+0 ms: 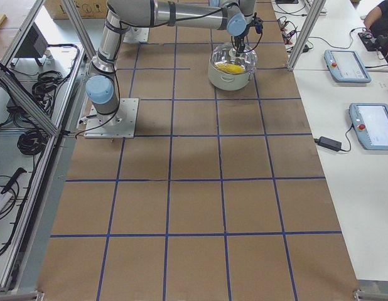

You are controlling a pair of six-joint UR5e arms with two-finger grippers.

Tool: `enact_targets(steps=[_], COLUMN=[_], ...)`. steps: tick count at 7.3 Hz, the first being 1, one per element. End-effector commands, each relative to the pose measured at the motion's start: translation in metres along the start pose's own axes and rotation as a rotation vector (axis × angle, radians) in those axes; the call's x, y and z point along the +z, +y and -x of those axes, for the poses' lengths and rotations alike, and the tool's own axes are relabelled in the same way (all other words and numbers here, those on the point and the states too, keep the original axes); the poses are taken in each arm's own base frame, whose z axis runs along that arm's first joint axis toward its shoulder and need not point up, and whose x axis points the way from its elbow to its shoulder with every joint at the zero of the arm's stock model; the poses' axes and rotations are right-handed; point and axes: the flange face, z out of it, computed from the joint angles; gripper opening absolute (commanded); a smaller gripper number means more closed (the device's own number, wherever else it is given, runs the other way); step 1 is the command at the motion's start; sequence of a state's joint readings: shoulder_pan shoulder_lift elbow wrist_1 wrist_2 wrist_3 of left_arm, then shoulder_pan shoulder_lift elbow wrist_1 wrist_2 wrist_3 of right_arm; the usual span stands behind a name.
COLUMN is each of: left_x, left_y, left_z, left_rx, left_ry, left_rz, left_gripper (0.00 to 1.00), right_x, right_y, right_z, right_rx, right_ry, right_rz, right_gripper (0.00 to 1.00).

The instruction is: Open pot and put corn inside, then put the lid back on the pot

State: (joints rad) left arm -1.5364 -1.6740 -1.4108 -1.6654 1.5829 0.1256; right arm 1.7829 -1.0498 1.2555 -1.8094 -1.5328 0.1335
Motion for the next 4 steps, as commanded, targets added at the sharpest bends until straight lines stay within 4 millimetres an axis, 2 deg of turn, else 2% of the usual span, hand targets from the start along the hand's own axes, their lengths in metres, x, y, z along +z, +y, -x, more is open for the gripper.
enact_targets(steps=[1,4], left_x=[-0.0015,0.0007], left_y=[-0.0007,-0.0004], left_z=[-0.0001,-0.0003], left_rx=[0.004,0.004], left_ry=[-0.002,0.000], left_rz=[-0.004,0.001], left_gripper=[1.00,1.00], right_x=[0.0013,-0.0015], right_y=[-0.0026,-0.0023], right_z=[-0.0004,-0.0005], right_rx=[-0.002,0.000], right_ry=[0.002,0.003], right_rz=[-0.018,-0.021], right_gripper=[0.73,0.74])
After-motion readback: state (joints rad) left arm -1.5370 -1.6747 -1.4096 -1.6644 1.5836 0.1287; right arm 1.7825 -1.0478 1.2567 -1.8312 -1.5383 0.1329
